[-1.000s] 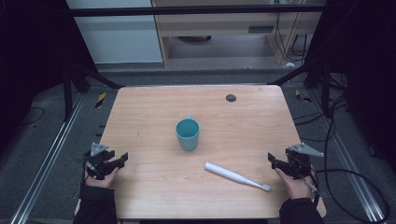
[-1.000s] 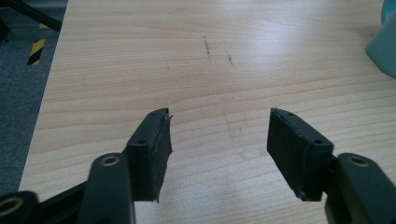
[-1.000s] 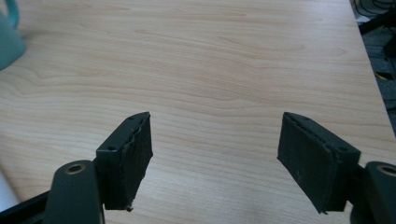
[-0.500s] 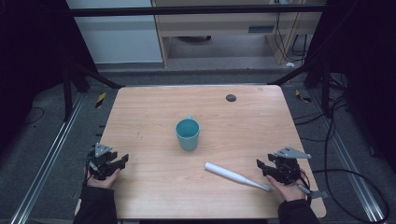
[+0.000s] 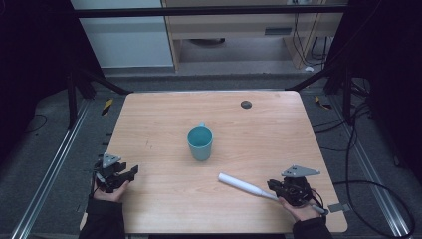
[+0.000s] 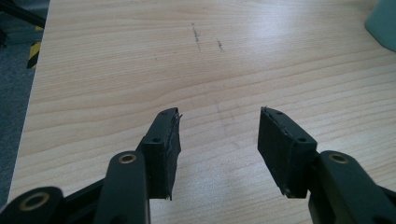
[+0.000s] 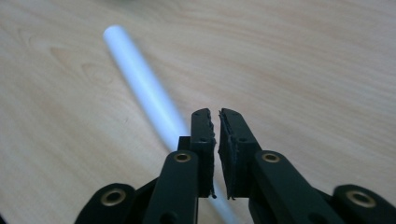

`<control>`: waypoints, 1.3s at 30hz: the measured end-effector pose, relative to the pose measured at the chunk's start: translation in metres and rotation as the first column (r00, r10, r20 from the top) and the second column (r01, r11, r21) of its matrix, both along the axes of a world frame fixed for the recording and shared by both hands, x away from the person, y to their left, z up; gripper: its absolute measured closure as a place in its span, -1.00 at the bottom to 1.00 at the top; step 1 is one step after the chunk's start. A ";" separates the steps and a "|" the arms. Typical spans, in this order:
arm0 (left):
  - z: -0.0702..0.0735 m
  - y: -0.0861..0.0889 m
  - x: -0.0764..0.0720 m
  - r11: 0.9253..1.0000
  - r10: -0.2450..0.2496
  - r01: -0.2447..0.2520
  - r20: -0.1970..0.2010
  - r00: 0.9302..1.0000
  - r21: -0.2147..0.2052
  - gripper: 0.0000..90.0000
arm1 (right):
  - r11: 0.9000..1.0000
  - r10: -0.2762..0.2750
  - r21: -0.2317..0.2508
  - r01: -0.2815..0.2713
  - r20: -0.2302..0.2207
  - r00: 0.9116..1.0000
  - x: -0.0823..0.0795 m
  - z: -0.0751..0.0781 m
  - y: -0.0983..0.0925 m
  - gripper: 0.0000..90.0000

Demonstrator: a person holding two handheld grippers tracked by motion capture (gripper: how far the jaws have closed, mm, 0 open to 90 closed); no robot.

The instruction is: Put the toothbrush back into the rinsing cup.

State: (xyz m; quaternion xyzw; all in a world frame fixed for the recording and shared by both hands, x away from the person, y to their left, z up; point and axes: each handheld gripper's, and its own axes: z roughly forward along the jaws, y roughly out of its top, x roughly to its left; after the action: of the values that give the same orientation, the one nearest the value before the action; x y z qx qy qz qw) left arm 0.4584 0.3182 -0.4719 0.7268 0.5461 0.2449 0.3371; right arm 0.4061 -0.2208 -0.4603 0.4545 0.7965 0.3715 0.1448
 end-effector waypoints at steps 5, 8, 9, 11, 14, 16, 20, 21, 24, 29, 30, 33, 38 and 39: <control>0.000 0.000 0.000 1.000 -0.003 0.003 -0.003 1.000 -0.004 0.06 | 0.999 0.037 -0.012 -0.037 -0.027 0.999 -0.005 -0.006 0.008 1.00; 0.000 -0.001 0.000 1.000 -0.007 0.007 -0.001 1.000 -0.005 0.06 | 0.999 0.042 -0.005 -0.042 -0.040 0.998 -0.007 -0.007 0.010 1.00; 0.000 -0.001 0.000 1.000 -0.007 0.007 -0.001 1.000 -0.005 0.05 | 0.999 0.046 -0.004 -0.046 -0.046 0.998 -0.007 -0.007 0.011 1.00; 0.000 -0.002 0.000 1.000 -0.011 0.011 -0.005 1.000 -0.003 0.05 | 0.998 0.055 -0.003 -0.055 -0.053 0.997 -0.009 -0.008 0.012 1.00; 0.000 -0.002 0.000 1.000 -0.010 0.010 -0.007 1.000 -0.007 0.05 | 0.998 0.059 -0.022 -0.060 -0.072 0.996 -0.010 -0.012 0.014 1.00; 0.000 -0.002 0.000 1.000 -0.010 0.010 -0.008 1.000 -0.006 0.05 | 0.998 0.056 -0.032 -0.059 -0.078 0.995 -0.010 -0.014 0.015 1.00; 0.000 -0.003 0.001 1.000 -0.006 0.006 -0.010 1.000 -0.006 0.05 | 0.997 0.055 -0.051 -0.060 -0.087 0.995 -0.009 -0.017 0.017 1.00; 0.000 -0.003 0.001 1.000 -0.006 0.006 -0.010 1.000 -0.006 0.05 | 0.997 0.052 -0.055 -0.057 -0.094 0.994 -0.009 -0.018 0.017 1.00; 0.000 -0.003 0.001 1.000 -0.008 0.008 -0.015 1.000 0.000 0.05 | 0.996 0.042 -0.073 -0.049 -0.098 0.994 -0.008 -0.020 0.017 1.00; 0.000 -0.003 0.001 1.000 -0.009 0.009 -0.011 1.000 -0.002 0.05 | 0.996 0.032 -0.082 -0.041 -0.104 0.994 -0.006 -0.021 0.017 1.00; 0.000 -0.003 0.001 1.000 -0.010 0.010 -0.011 1.000 -0.003 0.05 | 0.996 0.028 -0.087 -0.037 -0.103 0.994 -0.005 -0.022 0.017 1.00; 0.000 -0.004 0.001 1.000 -0.012 0.012 -0.015 1.000 0.003 0.05 | 0.994 0.015 -0.105 -0.026 -0.108 0.994 -0.003 -0.023 0.018 1.00; 0.000 -0.004 0.001 1.000 -0.010 0.010 -0.013 1.000 0.005 0.05 | 0.994 0.000 -0.112 -0.012 -0.101 0.995 -0.001 -0.023 0.017 1.00; 0.000 -0.004 0.001 1.000 -0.010 0.011 -0.013 1.000 0.006 0.05 | 0.993 -0.011 -0.114 0.000 -0.096 0.995 0.001 -0.023 0.015 1.00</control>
State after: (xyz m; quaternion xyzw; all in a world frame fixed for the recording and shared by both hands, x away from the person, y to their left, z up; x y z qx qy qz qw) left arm 0.4597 0.3142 -0.4720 0.7323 0.5437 0.2400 0.3324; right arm 0.4069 -0.2056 -0.4837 0.4650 0.8213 0.3027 0.1327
